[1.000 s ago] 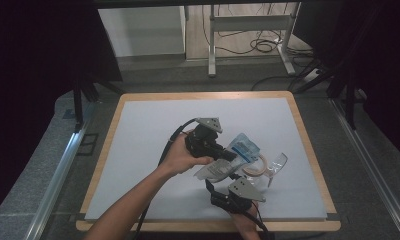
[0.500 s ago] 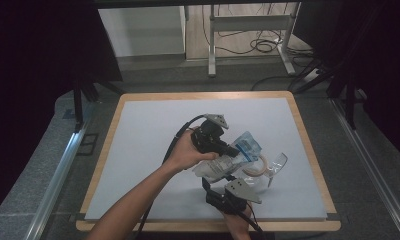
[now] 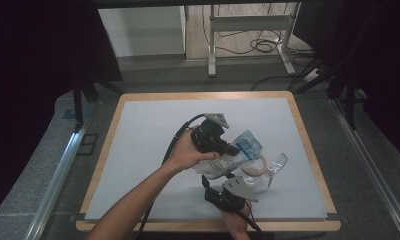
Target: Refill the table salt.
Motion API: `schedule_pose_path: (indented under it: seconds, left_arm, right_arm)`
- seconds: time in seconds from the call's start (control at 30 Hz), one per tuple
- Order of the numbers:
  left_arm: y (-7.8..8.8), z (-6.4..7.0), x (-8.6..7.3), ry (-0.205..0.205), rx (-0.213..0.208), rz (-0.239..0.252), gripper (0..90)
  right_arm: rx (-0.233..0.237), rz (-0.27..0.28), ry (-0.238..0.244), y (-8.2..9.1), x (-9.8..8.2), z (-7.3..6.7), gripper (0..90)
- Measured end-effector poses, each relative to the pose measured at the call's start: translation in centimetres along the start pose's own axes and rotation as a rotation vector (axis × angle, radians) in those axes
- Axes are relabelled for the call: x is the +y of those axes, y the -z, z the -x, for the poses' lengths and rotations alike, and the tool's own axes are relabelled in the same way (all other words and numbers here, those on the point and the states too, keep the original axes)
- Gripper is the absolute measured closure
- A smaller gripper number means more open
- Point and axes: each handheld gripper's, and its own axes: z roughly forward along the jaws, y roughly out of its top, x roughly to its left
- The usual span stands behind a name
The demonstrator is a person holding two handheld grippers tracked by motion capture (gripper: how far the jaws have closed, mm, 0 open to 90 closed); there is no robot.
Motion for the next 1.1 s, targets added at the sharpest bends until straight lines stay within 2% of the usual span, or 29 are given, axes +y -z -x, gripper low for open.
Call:
schedule_pose_path:
  seconds: [0.1, 0.2, 0.23, 0.37, 0.5, 0.63, 0.7, 0.9, 1.1]
  left_arm:
    - [-0.1, 0.1, 0.1, -0.002, 0.003, -0.002, 90.0]
    - [-0.2, 0.1, 0.2, -0.003, 0.005, -0.007, 90.0]
    - [-0.3, 0.2, 0.2, -0.003, 0.006, -0.008, 90.0]
    - [-0.5, 0.3, 0.5, -0.011, 0.017, -0.026, 90.0]
    - [-0.7, 0.3, 1.1, -0.019, 0.025, -0.047, 90.0]
    - [-1.1, 0.1, 1.8, -0.011, 0.039, -0.074, 90.0]
    - [-1.2, 0.0, 2.0, -0.008, 0.046, -0.084, 90.0]
    - [-1.6, 0.2, 2.4, 0.003, 0.104, -0.109, 90.0]
    - [-1.0, 0.0, 2.3, 0.010, 0.110, -0.101, 90.0]
  right_arm:
    - [-0.013, -0.010, 0.026, -0.1, 0.0, -0.2, 27.5]
    - [-0.031, -0.018, 0.030, -0.1, 0.0, -0.3, 28.4]
    - [-0.029, -0.021, 0.016, -0.1, 0.1, -0.3, 28.7]
    - [-0.032, -0.017, 0.011, -0.2, 0.1, -0.3, 29.5]
    - [-0.035, -0.014, -0.017, -0.2, 0.3, -0.4, 29.9]
    - [-0.035, -0.008, -0.077, -0.5, 0.8, -0.4, 30.1]
    - [-0.044, -0.008, -0.088, -0.7, 0.8, -0.4, 30.1]
    - [-0.062, -0.002, -0.153, -1.3, 1.1, -0.6, 30.0]
    - [-0.037, 0.002, -0.158, -1.4, 1.0, -0.4, 27.5]
